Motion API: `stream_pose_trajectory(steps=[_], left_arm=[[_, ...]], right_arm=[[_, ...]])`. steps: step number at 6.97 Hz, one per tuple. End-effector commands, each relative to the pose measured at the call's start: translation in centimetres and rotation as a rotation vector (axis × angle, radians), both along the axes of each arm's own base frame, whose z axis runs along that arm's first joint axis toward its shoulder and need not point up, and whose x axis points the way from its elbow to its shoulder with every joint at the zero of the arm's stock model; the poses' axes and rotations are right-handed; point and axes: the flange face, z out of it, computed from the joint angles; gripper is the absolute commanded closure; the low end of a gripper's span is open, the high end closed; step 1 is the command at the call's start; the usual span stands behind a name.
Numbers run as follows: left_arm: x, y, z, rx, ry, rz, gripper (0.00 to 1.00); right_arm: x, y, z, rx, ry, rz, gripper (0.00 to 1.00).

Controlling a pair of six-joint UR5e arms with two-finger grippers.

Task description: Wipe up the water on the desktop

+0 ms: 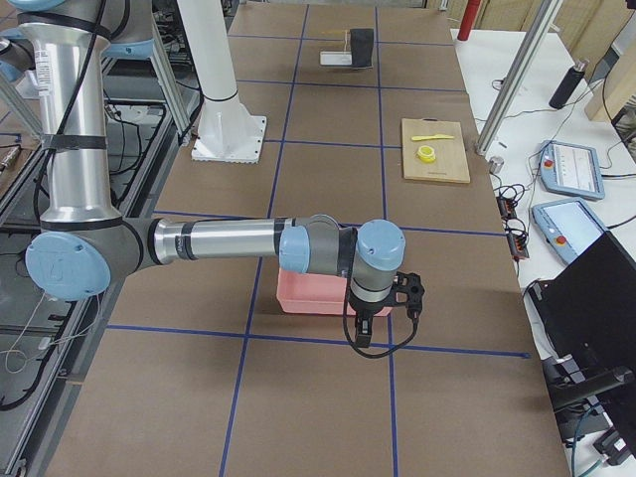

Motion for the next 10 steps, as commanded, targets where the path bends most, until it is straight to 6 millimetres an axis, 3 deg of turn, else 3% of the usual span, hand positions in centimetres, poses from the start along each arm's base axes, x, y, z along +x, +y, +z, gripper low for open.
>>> stream_pose_trajectory(steps=[1,3,5,6,9,10], left_arm=[[0.2,-0.2,-0.4,0.001,0.001,-0.012,0.01],[0.3,-1.3,-2.7,0.040,0.006,-0.016,0.01],[0.6,-2.4,-5.1,0.057,0.017,-0.042,0.01],[1.4,-2.5,-5.2,0.010,0.038,-0.074,0.01],[5.4,-2.1,-5.9,-0.130,0.260,-0.091,0.01],[8.6,-2.2,-5.7,-0.158,0.261,-0.067,0.01]], right_arm=[[0.0,0.1,0.0,0.004,0.000,0.000,0.00],[-0.2,-1.0,-1.6,0.048,0.005,-0.012,0.00],[-0.2,-0.7,-1.9,0.044,-0.004,-0.004,0.00],[-0.3,-0.9,-1.9,0.054,-0.004,-0.005,0.00],[-0.9,-0.9,-2.0,0.054,-0.027,-0.014,0.00],[-1.3,-0.8,-2.1,0.044,-0.093,-0.011,0.00]])
